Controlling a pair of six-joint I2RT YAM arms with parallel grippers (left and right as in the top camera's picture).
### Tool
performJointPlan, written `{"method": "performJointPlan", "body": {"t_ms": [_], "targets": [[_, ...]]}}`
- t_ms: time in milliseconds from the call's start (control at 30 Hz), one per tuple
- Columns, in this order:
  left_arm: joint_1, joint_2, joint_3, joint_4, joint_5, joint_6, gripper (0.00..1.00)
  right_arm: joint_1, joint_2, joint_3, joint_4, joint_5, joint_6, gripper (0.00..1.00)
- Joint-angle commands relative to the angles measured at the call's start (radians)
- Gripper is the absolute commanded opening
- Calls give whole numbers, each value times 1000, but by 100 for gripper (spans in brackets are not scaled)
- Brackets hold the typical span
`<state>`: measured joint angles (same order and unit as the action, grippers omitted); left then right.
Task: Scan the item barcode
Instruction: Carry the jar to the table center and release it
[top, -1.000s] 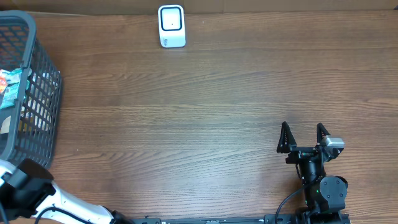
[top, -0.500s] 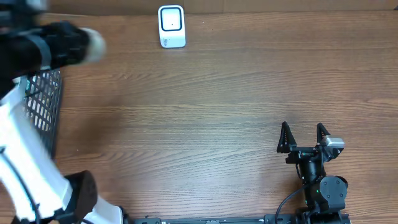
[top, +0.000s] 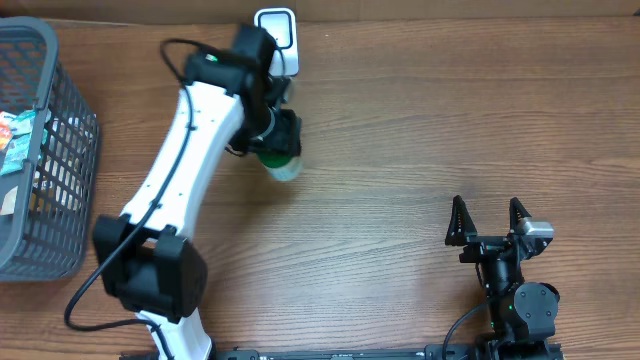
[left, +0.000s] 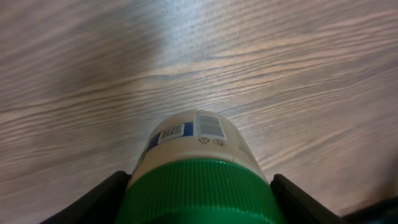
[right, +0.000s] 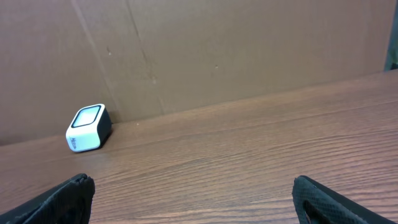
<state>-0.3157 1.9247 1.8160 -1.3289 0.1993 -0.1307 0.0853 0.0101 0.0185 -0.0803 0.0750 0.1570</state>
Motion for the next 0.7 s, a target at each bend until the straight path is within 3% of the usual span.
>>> {"method": "performJointPlan", "body": {"t_ms": [0, 100, 333, 433, 533, 567, 667], "targets": [[-50, 34, -87, 101, -13, -47, 30, -3, -7, -10, 4, 2, -2, 100], [-86, 80, -167, 230, -56, -106, 31, -3, -7, -10, 4, 2, -2, 100], [-137, 130, -243, 339, -166, -170, 35, -3, -7, -10, 4, 2, -2, 100], [-145, 130, -249, 356, -166, -170, 48, -3, -7, -10, 4, 2, -2, 100], [-145, 130, -249, 360, -164, -170, 75, -3, -7, -10, 4, 2, -2, 100], [-145, 130, -248, 358, -162, -169, 95, -3, -7, -10, 4, 2, -2, 100], [-129, 121, -207, 316, -161, -169, 100, -3, -7, -10, 4, 2, -2, 100]]}}
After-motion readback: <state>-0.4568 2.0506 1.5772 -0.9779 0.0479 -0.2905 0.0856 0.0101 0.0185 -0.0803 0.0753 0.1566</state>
